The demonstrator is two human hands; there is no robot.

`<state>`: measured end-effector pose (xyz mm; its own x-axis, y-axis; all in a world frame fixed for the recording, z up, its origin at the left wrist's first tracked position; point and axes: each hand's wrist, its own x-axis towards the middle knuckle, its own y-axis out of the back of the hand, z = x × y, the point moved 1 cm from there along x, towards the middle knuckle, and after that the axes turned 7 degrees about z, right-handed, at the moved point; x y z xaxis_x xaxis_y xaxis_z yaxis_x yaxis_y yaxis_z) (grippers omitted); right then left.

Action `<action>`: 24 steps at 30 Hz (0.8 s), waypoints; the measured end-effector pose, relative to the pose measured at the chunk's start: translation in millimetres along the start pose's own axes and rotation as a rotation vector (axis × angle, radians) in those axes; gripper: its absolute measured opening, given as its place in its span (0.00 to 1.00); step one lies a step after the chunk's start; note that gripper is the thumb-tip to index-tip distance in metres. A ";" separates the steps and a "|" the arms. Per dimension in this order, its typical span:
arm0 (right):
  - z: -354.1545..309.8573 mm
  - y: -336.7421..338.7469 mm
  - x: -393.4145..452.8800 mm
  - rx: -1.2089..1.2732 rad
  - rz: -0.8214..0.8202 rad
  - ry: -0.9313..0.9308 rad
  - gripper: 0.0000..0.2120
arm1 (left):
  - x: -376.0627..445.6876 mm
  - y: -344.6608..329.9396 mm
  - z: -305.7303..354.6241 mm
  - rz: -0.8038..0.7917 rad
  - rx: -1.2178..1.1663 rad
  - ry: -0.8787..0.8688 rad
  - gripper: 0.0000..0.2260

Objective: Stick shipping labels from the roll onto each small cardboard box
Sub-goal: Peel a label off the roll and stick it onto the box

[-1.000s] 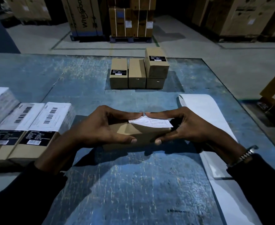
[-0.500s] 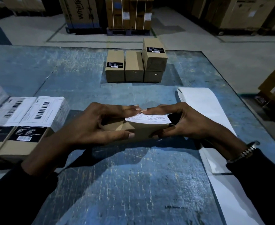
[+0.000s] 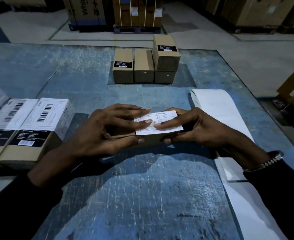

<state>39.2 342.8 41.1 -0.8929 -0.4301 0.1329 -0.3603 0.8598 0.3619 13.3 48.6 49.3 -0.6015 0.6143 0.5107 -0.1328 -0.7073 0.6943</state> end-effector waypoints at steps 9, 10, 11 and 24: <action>-1.6 3.6 -2.8 0.237 -0.002 -0.092 0.41 | -7.2 -3.8 3.8 0.023 0.107 -0.025 0.21; -3.0 0.7 0.4 0.260 0.057 -0.119 0.40 | -7.5 -1.9 6.0 0.009 0.099 0.004 0.23; -4.7 -2.3 3.4 0.246 0.140 -0.161 0.37 | -7.5 -1.0 7.8 0.007 0.073 0.029 0.23; -13.9 -16.4 13.2 0.391 0.351 -0.340 0.11 | 14.8 -15.5 17.6 0.150 0.016 0.526 0.19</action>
<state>37.0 319.2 49.8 -0.9887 -0.0475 -0.1422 -0.0446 0.9987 -0.0234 20.3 74.8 55.0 -0.9264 0.2466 0.2847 -0.0061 -0.7657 0.6431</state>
